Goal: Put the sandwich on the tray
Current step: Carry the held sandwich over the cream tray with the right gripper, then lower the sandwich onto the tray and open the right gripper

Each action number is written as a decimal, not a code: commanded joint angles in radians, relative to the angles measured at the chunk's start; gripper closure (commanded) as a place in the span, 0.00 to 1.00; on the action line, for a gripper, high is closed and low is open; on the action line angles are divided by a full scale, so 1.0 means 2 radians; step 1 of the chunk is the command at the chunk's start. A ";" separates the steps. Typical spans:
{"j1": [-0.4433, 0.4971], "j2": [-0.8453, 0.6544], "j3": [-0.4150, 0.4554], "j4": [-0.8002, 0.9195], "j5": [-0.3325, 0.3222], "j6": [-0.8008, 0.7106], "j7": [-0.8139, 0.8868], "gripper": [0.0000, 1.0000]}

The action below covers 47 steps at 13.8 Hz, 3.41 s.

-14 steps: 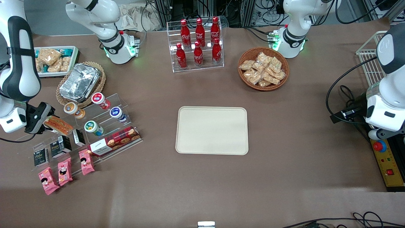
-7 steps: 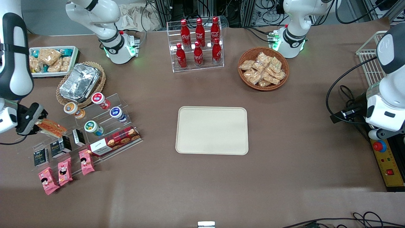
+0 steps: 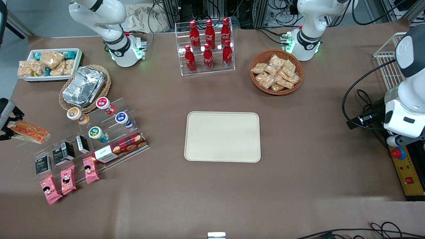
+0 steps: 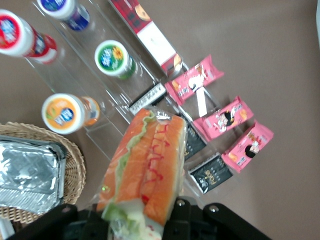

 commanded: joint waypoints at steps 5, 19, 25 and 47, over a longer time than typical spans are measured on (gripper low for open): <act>0.115 0.003 0.037 0.048 0.017 -0.065 0.221 0.65; 0.345 0.152 0.095 0.057 0.014 0.189 0.444 0.65; 0.390 0.214 0.094 0.057 0.013 0.312 0.446 0.64; 0.346 0.235 0.092 0.047 0.056 0.341 0.456 0.02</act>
